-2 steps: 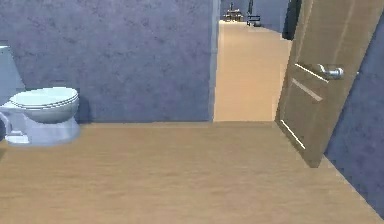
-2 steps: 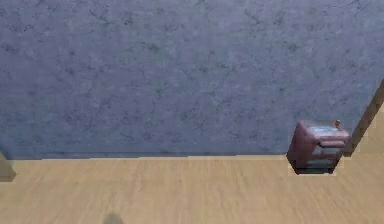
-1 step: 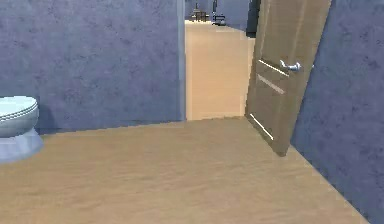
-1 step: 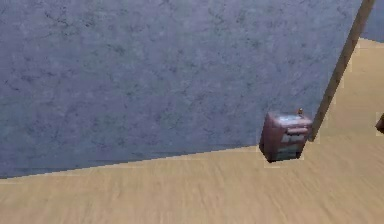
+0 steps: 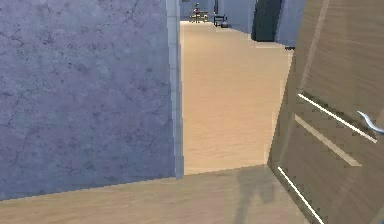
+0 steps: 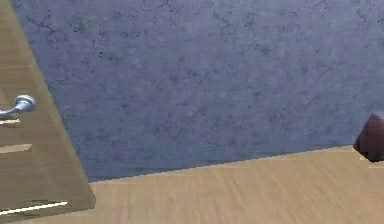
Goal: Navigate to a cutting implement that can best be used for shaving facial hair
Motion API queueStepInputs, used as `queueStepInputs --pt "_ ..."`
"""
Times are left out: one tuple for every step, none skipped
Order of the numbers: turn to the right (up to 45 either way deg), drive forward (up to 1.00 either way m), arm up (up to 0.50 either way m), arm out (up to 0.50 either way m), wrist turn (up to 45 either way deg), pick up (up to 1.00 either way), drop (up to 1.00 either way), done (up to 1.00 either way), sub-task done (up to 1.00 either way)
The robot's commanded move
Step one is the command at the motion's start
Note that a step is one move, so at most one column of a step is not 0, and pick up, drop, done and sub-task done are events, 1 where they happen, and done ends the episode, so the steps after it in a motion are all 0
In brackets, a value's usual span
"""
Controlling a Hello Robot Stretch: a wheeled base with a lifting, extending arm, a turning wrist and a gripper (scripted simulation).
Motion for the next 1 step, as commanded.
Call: queueStepInputs --pt "3.0 0.00 0.00 0.00 0.0 0.00 0.00 0.00 0.00"
